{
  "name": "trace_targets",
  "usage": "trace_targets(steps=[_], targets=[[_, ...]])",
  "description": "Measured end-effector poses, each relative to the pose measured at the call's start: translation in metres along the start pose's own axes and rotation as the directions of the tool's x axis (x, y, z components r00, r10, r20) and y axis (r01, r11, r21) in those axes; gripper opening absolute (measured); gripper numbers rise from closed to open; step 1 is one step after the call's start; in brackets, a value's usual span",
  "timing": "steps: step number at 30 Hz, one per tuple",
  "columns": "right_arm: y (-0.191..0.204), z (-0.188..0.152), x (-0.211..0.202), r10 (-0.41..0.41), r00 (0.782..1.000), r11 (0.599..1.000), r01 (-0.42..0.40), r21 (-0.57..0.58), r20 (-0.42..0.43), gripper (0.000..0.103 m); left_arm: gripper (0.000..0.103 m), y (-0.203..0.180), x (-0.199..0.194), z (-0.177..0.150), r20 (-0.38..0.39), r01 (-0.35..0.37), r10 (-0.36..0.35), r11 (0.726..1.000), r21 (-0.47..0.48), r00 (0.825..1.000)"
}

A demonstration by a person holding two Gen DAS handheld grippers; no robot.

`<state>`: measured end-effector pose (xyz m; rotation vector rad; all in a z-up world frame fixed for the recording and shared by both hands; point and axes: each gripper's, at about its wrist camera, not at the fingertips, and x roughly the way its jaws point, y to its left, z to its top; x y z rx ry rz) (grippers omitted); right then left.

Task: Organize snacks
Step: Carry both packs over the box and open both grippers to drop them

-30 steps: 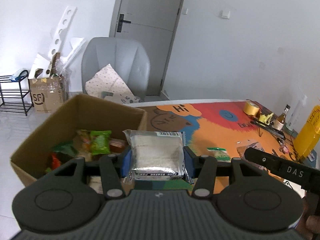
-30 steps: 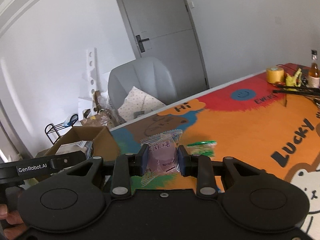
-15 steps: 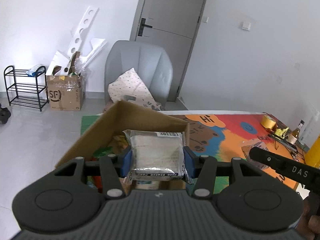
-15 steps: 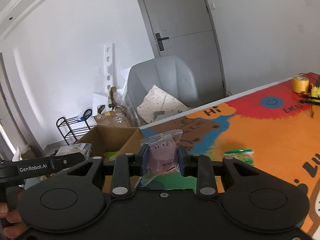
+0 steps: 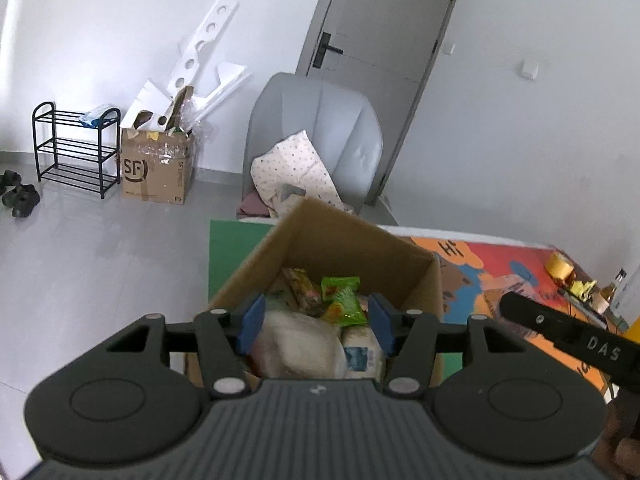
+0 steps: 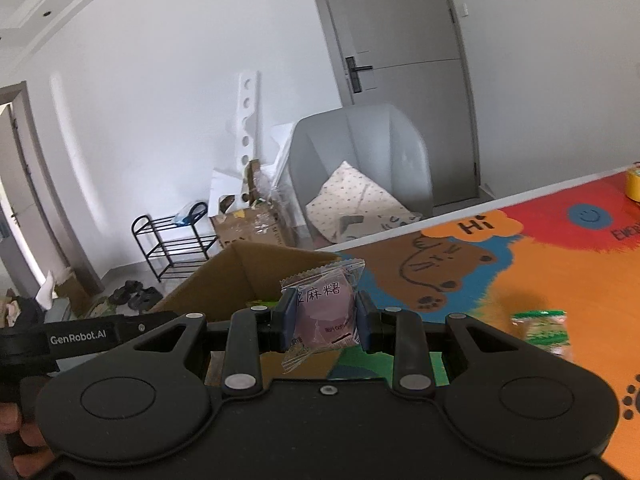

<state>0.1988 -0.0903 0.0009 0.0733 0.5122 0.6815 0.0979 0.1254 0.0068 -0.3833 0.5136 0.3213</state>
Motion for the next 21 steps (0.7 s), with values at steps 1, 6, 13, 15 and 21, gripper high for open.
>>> trace_targets(steps=[1, 6, 13, 15, 21], targets=[[0.004, 0.001, 0.002, 0.005, 1.0, 1.0, -0.005, -0.006, -0.002, 0.029, 0.06, 0.003, -0.002, 0.001, 0.008, -0.005, 0.005, 1.0, -0.006, 1.0], [0.018, 0.004, 0.01, 0.023, 1.0, 0.999, -0.023, -0.029, -0.009, 0.029, 0.061, 0.014, -0.005, 0.004, 0.018, -0.018, 0.019, 0.999, -0.029, 1.0], [0.032, 0.01, 0.02, 0.077, 0.997, 0.997, -0.077, -0.01, 0.009, 0.036, 0.063, 0.021, -0.006, 0.007, 0.008, -0.034, 0.035, 0.999, -0.031, 0.999], [0.033, 0.01, 0.02, 0.099, 0.995, 0.995, -0.099, 0.009, 0.025, 0.056, 0.066, 0.021, -0.008, 0.008, 0.015, -0.036, 0.037, 0.999, -0.032, 0.999], [0.029, 0.007, 0.015, 0.087, 0.996, 0.996, -0.087, 0.017, 0.012, 0.061, 0.075, 0.021, -0.011, 0.006, 0.019, -0.041, 0.042, 0.999, -0.032, 0.999]])
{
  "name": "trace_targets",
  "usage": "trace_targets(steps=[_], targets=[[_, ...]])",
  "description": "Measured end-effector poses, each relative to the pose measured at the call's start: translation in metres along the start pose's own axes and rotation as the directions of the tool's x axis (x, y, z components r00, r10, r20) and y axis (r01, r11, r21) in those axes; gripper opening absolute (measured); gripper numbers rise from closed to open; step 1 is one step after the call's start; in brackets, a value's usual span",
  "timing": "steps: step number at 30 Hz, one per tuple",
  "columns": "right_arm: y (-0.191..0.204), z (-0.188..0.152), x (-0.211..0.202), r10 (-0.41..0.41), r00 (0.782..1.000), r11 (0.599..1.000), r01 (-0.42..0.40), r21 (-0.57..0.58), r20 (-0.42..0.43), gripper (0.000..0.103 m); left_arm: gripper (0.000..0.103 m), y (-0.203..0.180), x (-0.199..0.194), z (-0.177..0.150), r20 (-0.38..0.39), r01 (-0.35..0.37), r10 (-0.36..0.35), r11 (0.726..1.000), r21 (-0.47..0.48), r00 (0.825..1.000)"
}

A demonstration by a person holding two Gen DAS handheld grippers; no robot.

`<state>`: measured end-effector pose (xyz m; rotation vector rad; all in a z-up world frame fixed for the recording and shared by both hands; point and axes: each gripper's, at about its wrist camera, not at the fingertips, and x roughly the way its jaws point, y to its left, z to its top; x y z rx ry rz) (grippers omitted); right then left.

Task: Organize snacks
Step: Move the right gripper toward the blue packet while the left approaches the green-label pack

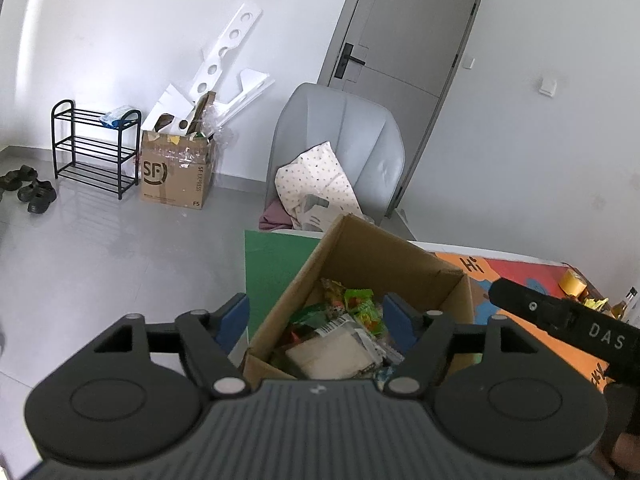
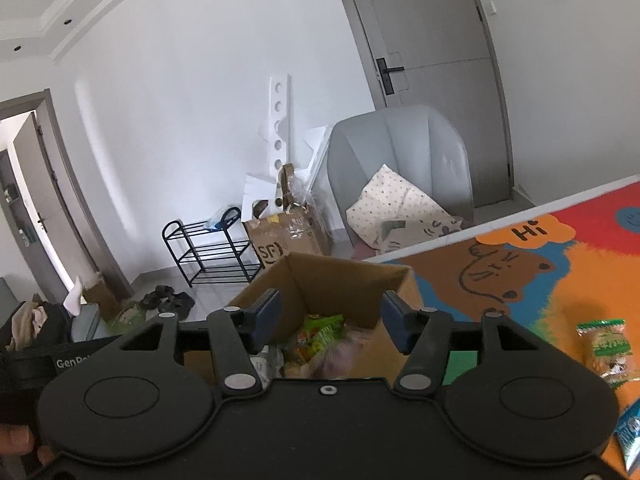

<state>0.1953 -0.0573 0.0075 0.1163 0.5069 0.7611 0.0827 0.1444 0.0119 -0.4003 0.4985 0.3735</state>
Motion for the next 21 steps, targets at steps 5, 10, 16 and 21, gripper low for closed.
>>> trace_targets(steps=[5, 10, 16, 21], targets=[[-0.011, -0.003, -0.012, -0.04, 0.999, 0.999, 0.04, 0.025, 0.004, 0.067, 0.085, -0.009, -0.003, -0.001, 0.009, 0.002, -0.002, 1.0, 0.018, 1.0], [-0.025, -0.005, -0.031, -0.077, 0.997, 0.996, 0.077, 0.048, 0.014, 0.072, 0.088, -0.023, -0.004, -0.005, 0.009, 0.017, -0.017, 0.999, 0.035, 1.0], [-0.046, -0.009, -0.052, -0.122, 0.992, 0.989, 0.12, 0.081, 0.021, 0.074, 0.09, -0.046, -0.006, -0.012, 0.004, 0.044, -0.045, 0.997, 0.07, 0.999], [-0.059, -0.012, -0.07, -0.152, 0.988, 0.985, 0.149, 0.09, 0.027, 0.075, 0.09, -0.066, -0.007, -0.017, -0.003, 0.073, -0.073, 0.993, 0.089, 0.997]])
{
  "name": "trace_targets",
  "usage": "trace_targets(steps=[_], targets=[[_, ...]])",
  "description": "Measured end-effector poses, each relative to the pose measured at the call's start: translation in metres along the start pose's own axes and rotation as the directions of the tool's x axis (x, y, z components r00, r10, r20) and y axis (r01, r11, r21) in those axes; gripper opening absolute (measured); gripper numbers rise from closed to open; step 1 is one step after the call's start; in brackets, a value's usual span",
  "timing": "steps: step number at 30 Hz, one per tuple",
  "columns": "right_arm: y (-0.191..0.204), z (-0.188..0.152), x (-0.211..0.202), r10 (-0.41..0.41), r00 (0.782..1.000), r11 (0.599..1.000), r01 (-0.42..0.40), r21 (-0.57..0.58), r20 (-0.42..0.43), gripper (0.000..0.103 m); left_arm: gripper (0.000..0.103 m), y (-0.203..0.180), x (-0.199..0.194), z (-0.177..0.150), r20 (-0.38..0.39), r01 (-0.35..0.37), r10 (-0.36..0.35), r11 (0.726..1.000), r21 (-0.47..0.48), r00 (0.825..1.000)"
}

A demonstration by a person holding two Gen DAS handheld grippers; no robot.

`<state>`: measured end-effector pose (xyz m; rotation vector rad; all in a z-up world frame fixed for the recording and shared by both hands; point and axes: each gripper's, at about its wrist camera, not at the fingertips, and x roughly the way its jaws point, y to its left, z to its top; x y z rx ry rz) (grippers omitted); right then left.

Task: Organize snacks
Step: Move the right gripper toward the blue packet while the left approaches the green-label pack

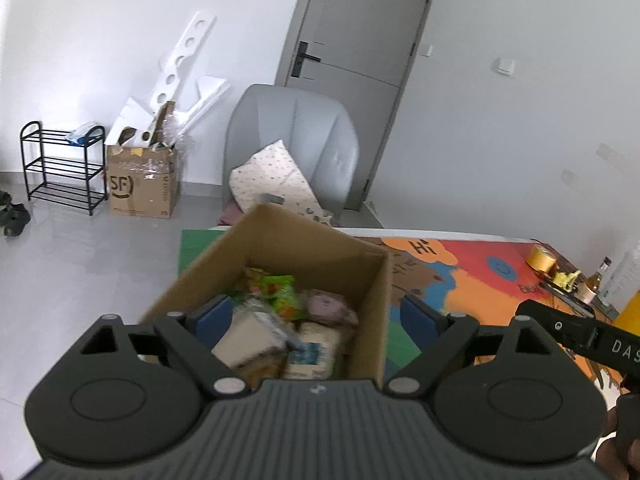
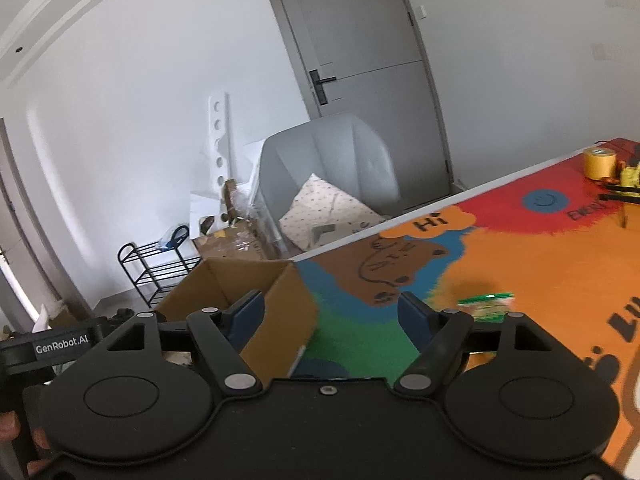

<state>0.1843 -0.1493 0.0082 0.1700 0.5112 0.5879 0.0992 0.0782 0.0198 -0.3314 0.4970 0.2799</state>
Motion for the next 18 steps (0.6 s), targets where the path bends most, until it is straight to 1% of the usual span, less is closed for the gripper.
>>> trace_targets(steps=[10, 18], targets=[[-0.034, -0.003, -0.025, -0.049, 0.999, 0.998, 0.049, 0.033, 0.012, 0.076, 0.09, -0.038, 0.003, -0.012, -0.019, 0.049, -0.048, 0.997, 0.052, 0.999], [-0.064, -0.009, -0.037, -0.078, 0.997, 0.994, 0.077, 0.075, 0.009, 0.076, 0.09, -0.067, 0.006, -0.019, -0.033, 0.079, -0.077, 0.993, 0.089, 0.997]])
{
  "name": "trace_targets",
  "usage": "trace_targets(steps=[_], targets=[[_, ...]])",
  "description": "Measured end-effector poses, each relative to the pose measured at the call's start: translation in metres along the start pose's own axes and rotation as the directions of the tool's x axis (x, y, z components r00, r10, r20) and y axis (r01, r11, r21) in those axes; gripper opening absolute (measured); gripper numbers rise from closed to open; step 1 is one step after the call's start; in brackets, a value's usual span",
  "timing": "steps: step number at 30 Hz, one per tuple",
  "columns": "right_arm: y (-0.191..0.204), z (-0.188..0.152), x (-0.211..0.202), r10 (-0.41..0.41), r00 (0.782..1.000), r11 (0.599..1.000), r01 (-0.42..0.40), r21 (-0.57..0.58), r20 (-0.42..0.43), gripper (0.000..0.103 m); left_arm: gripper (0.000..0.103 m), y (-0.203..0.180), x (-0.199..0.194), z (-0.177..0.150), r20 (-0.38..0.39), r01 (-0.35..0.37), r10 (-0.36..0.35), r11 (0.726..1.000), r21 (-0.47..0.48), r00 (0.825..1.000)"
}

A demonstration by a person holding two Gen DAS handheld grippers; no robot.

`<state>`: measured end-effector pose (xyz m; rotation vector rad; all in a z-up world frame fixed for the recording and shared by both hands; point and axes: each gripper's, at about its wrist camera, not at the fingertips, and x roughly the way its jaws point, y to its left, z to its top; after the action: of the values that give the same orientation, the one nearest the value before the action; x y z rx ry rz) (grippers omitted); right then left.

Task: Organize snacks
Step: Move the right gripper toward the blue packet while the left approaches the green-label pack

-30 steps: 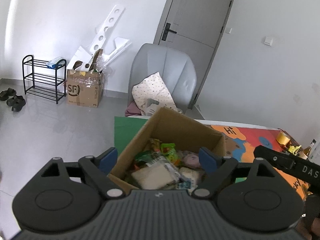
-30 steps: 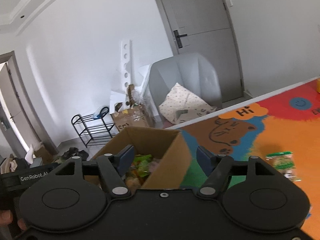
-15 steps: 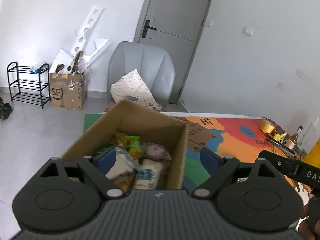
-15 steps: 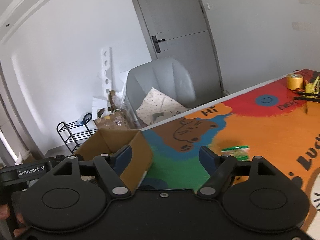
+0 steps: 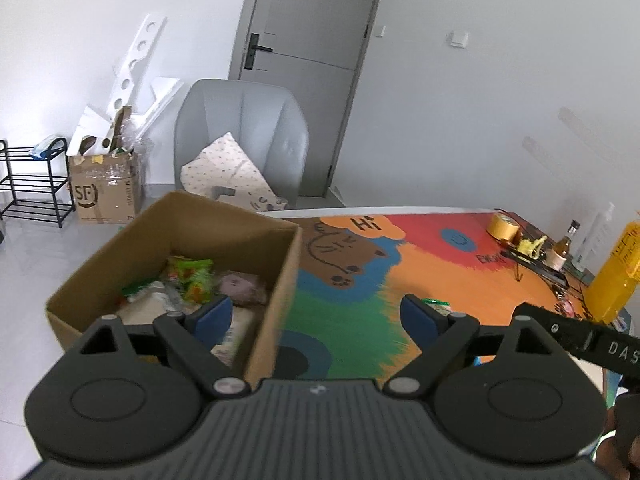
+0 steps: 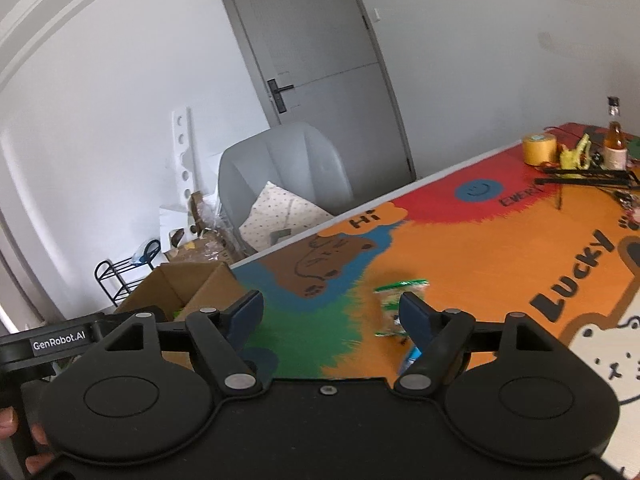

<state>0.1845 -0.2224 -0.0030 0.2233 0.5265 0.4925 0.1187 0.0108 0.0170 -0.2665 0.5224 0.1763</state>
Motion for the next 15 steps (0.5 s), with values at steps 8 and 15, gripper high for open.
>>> trace_targets(steps=[8, 15], targets=[[-0.022, -0.011, -0.001, -0.015, 1.0, 0.999, 0.015, 0.03, -0.022, 0.076, 0.09, -0.024, 0.004, -0.006, -0.017, 0.023, -0.022, 0.998, 0.059, 1.0], [-0.037, -0.02, 0.008, -0.007, 0.998, 0.999, 0.01, 0.049, -0.058, 0.076, 0.09, -0.037, 0.018, -0.007, -0.039, 0.021, -0.019, 0.997, 0.074, 0.999]])
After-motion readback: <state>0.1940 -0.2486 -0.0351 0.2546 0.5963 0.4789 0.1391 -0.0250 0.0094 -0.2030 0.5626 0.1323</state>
